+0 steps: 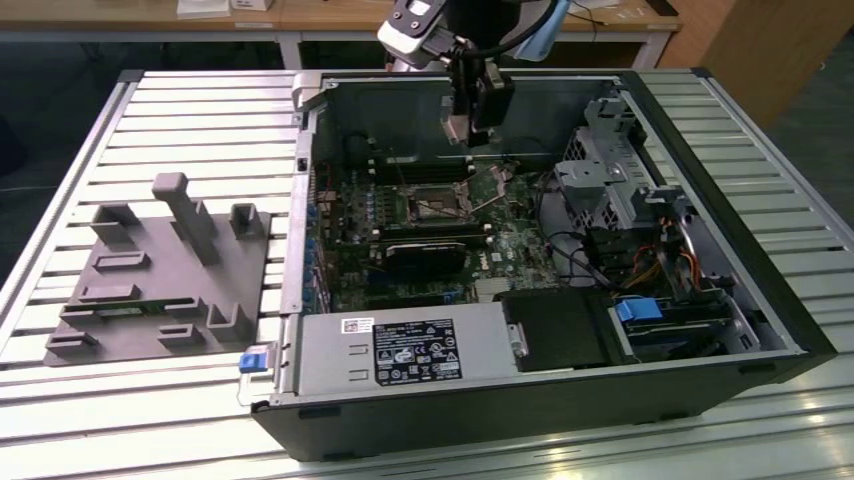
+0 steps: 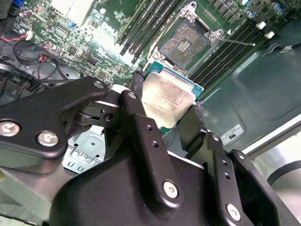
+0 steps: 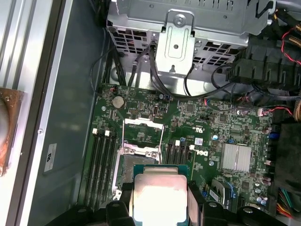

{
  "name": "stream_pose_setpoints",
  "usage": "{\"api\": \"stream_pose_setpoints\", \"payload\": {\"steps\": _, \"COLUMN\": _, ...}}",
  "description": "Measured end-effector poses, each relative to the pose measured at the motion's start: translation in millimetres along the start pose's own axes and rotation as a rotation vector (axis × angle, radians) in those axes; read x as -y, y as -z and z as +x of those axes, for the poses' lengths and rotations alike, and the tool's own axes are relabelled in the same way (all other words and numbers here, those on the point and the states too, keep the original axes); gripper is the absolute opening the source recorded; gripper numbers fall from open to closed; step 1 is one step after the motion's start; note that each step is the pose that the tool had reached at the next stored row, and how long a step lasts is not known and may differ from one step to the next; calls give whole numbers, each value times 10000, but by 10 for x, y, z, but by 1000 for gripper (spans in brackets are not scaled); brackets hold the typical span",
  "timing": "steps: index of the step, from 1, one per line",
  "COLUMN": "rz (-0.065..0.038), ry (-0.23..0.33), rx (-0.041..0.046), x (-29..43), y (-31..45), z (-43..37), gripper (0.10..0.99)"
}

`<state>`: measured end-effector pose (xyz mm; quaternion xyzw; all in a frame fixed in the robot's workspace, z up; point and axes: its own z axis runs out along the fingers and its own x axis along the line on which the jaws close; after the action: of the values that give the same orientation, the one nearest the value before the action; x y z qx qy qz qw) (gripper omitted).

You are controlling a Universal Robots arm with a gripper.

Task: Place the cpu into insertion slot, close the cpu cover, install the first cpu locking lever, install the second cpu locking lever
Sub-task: 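Place the cpu into insertion slot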

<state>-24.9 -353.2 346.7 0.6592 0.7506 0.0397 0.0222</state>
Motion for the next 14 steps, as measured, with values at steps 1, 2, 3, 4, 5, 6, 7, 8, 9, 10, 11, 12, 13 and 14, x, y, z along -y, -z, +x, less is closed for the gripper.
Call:
{"api": "stream_pose_setpoints", "payload": {"steps": 1, "rz": 0, "ry": -1, "rx": 0, "x": 0, "y": -2, "z": 0, "gripper": 537}}
{"api": "stream_pose_setpoints", "payload": {"steps": 2, "rz": 0, "ry": -2, "rx": 0, "x": 0, "y": -5, "z": 0, "gripper": 537}}
{"api": "stream_pose_setpoints", "payload": {"steps": 3, "rz": 0, "ry": -3, "rx": 2, "x": 0, "y": -7, "z": 0, "gripper": 537}}
{"api": "stream_pose_setpoints", "payload": {"steps": 4, "rz": 0, "ry": -5, "rx": 1, "x": 1, "y": -9, "z": 0, "gripper": 537}}
{"api": "stream_pose_setpoints", "payload": {"steps": 5, "rz": 0, "ry": -6, "rx": 1, "x": 1, "y": -12, "z": 0, "gripper": 537}}
{"api": "stream_pose_setpoints", "payload": {"steps": 6, "rz": -1, "ry": -8, "rx": 1, "x": 1, "y": -15, "z": 0, "gripper": 537}}
{"api": "stream_pose_setpoints", "payload": {"steps": 7, "rz": 0, "ry": -10, "rx": 2, "x": 1, "y": -17, "z": 0, "gripper": 537}}
{"api": "stream_pose_setpoints", "payload": {"steps": 8, "rz": 0, "ry": -12, "rx": 3, "x": 2, "y": -20, "z": 0, "gripper": 537}}
{"api": "stream_pose_setpoints", "payload": {"steps": 9, "rz": 0, "ry": -14, "rx": 3, "x": 2, "y": -23, "z": 0, "gripper": 537}}
{"api": "stream_pose_setpoints", "payload": {"steps": 10, "rz": 0, "ry": -16, "rx": 4, "x": 2, "y": -25, "z": 0, "gripper": 537}}
{"api": "stream_pose_setpoints", "payload": {"steps": 11, "rz": 1, "ry": -17, "rx": 4, "x": 2, "y": -27, "z": -1, "gripper": 537}}
{"api": "stream_pose_setpoints", "payload": {"steps": 12, "rz": 0, "ry": -19, "rx": 3, "x": 3, "y": -30, "z": -1, "gripper": 537}}
{"api": "stream_pose_setpoints", "payload": {"steps": 13, "rz": 0, "ry": -21, "rx": 3, "x": 3, "y": -32, "z": -1, "gripper": 537}}
{"api": "stream_pose_setpoints", "payload": {"steps": 14, "rz": 0, "ry": -22, "rx": 4, "x": 3, "y": -34, "z": -1, "gripper": 537}}
